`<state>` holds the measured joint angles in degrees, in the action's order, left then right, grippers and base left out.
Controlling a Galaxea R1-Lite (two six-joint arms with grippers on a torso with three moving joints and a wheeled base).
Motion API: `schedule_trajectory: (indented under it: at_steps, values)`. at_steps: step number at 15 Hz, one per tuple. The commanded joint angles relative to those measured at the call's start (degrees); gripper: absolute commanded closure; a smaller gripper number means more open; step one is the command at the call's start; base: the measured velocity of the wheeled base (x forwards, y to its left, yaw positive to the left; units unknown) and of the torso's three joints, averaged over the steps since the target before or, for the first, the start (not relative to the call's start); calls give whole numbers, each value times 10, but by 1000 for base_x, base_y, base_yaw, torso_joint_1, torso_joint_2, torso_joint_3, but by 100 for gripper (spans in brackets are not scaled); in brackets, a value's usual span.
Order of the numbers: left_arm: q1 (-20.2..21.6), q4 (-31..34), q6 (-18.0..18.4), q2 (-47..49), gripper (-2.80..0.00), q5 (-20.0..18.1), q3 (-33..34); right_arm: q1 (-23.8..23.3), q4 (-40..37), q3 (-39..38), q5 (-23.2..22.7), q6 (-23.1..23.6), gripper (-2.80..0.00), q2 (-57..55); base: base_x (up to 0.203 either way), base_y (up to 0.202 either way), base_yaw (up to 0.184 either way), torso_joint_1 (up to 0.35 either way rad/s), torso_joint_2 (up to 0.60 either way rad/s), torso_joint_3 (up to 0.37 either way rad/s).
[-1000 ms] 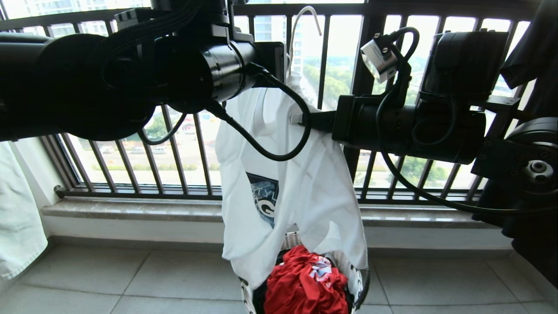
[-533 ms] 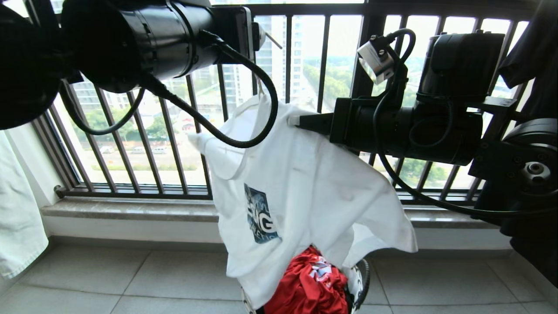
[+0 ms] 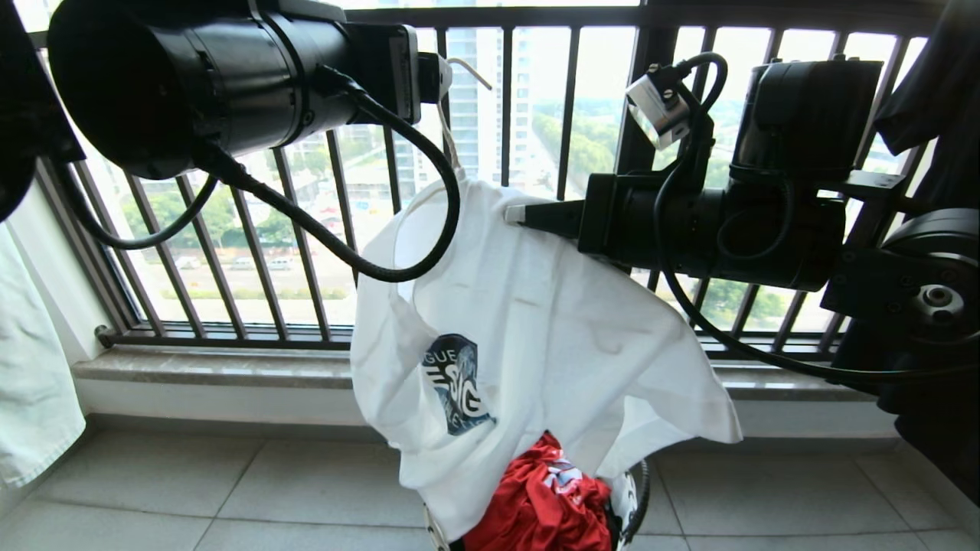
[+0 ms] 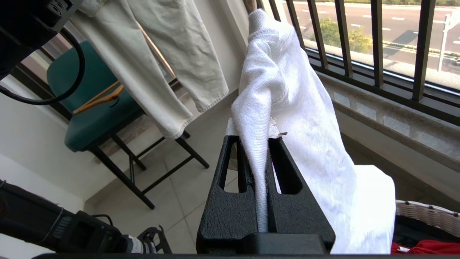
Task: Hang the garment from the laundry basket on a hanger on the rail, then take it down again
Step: Hang the clothes on the clothes rack
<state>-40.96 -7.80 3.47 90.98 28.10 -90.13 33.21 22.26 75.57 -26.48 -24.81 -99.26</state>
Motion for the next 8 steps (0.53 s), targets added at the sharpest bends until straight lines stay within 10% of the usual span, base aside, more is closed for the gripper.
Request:
schedule_trajectory:
  at_steps: [1, 8]
  values:
    - [1, 0, 0, -12, -280, 14, 25, 0, 2, 1, -2, -2, 0, 0, 0, 0, 0, 0, 0, 0]
    - [77, 25, -9, -55, -280, 20, 144, -2, 2, 3, -1, -3, 0, 2, 0, 0, 0, 0, 0, 0]
